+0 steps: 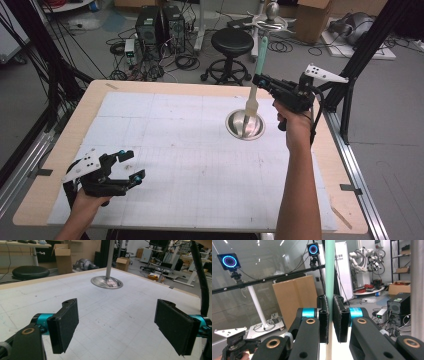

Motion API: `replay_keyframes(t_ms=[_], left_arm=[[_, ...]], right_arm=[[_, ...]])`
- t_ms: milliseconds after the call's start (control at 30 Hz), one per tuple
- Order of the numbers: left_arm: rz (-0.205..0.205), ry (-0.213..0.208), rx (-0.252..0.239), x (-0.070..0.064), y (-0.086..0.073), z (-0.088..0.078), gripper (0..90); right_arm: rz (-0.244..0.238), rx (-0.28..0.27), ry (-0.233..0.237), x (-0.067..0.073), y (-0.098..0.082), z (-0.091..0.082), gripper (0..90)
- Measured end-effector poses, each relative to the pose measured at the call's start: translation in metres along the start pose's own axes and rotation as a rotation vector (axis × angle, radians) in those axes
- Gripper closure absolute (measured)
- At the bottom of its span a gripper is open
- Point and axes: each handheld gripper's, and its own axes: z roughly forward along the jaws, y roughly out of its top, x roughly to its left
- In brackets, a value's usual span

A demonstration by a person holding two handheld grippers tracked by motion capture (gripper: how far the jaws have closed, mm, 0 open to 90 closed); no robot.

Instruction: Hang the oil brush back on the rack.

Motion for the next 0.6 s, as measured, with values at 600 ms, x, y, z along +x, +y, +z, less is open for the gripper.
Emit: replay_keyframes(t_ms=[600], left_arm=[[0.006, 0.002, 0.009, 0.002, -0.001, 0.001, 20.2]], right_arm=[[0.027, 0.011, -0.021, -0.012, 0.008, 0.000, 84.3]])
